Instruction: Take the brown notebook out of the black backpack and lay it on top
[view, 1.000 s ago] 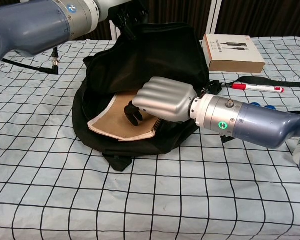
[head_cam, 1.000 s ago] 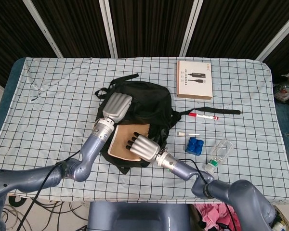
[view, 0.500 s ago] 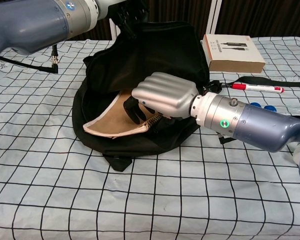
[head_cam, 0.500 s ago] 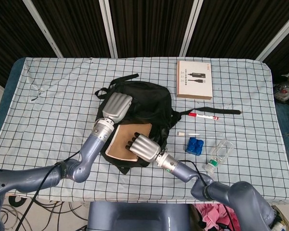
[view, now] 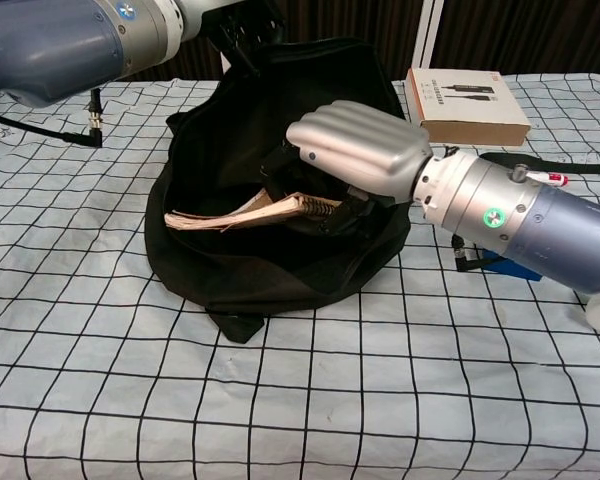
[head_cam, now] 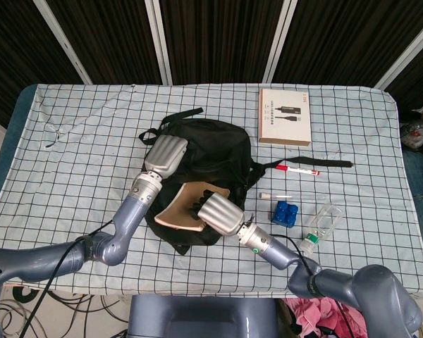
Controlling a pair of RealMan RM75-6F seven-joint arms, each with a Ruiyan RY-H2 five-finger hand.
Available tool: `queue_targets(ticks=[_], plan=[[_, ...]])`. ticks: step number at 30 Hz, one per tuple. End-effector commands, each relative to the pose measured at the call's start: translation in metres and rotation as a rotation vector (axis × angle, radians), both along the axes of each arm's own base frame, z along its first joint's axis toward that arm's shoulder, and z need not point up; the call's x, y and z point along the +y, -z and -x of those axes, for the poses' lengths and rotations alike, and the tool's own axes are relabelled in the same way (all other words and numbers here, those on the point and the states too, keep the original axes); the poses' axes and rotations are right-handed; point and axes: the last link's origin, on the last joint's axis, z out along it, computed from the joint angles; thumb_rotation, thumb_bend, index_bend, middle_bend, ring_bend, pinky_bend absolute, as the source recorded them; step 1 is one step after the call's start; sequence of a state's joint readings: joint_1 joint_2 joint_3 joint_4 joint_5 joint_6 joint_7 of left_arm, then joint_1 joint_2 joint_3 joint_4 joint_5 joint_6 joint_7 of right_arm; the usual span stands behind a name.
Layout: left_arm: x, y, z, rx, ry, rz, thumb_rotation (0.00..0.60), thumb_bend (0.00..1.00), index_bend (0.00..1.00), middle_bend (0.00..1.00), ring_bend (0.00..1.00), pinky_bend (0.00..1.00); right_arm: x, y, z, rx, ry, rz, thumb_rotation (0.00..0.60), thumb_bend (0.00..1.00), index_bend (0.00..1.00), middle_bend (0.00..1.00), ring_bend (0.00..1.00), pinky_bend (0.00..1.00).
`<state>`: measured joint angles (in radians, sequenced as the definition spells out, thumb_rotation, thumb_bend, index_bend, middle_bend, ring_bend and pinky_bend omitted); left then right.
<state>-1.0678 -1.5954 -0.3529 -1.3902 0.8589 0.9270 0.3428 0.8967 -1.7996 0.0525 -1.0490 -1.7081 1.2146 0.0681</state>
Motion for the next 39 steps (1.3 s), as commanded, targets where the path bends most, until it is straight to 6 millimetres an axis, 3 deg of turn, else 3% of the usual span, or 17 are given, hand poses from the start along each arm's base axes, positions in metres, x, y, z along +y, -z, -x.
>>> queue_targets(ticks=[1, 8, 20, 26, 34, 39], plan=[[0.0, 0.001, 0.002, 0.008, -0.002, 0.006, 0.6, 0.39, 0.67, 0.71, 0.53, 0.46, 0.002, -0.01, 0.004, -0.022, 0.011, 0.002, 0.6, 0.46, 0.84, 0.67, 0.63, 0.47], [-0.002, 0.005, 0.006, -0.021, -0.023, 0.052, 0.6, 0.39, 0.67, 0.71, 0.53, 0.46, 0.011, -0.039, 0.01, -0.084, 0.015, 0.003, 0.6, 0.48, 0.85, 0.67, 0.63, 0.48], [-0.002, 0.016, 0.009, -0.029, -0.04, 0.094, 0.6, 0.38, 0.61, 0.67, 0.49, 0.45, 0.022, -0.135, 0.025, -0.264, 0.058, 0.087, 0.6, 0.48, 0.85, 0.67, 0.63, 0.49], [-0.005, 0.019, 0.008, -0.007, -0.034, 0.142, 0.6, 0.31, 0.5, 0.56, 0.41, 0.42, 0.02, -0.178, 0.036, -0.324, 0.091, 0.176, 0.6, 0.48, 0.85, 0.67, 0.64, 0.5], [-0.008, 0.005, 0.007, 0.016, -0.032, 0.174, 0.6, 0.16, 0.32, 0.29, 0.13, 0.25, 0.016, -0.228, 0.057, -0.308, 0.113, 0.336, 0.6, 0.5, 0.85, 0.67, 0.64, 0.51], [-0.011, -0.004, 0.008, 0.024, -0.028, 0.202, 0.6, 0.14, 0.3, 0.26, 0.11, 0.21, 0.009, -0.254, 0.073, -0.263, 0.143, 0.455, 0.6, 0.5, 0.85, 0.67, 0.64, 0.51]])
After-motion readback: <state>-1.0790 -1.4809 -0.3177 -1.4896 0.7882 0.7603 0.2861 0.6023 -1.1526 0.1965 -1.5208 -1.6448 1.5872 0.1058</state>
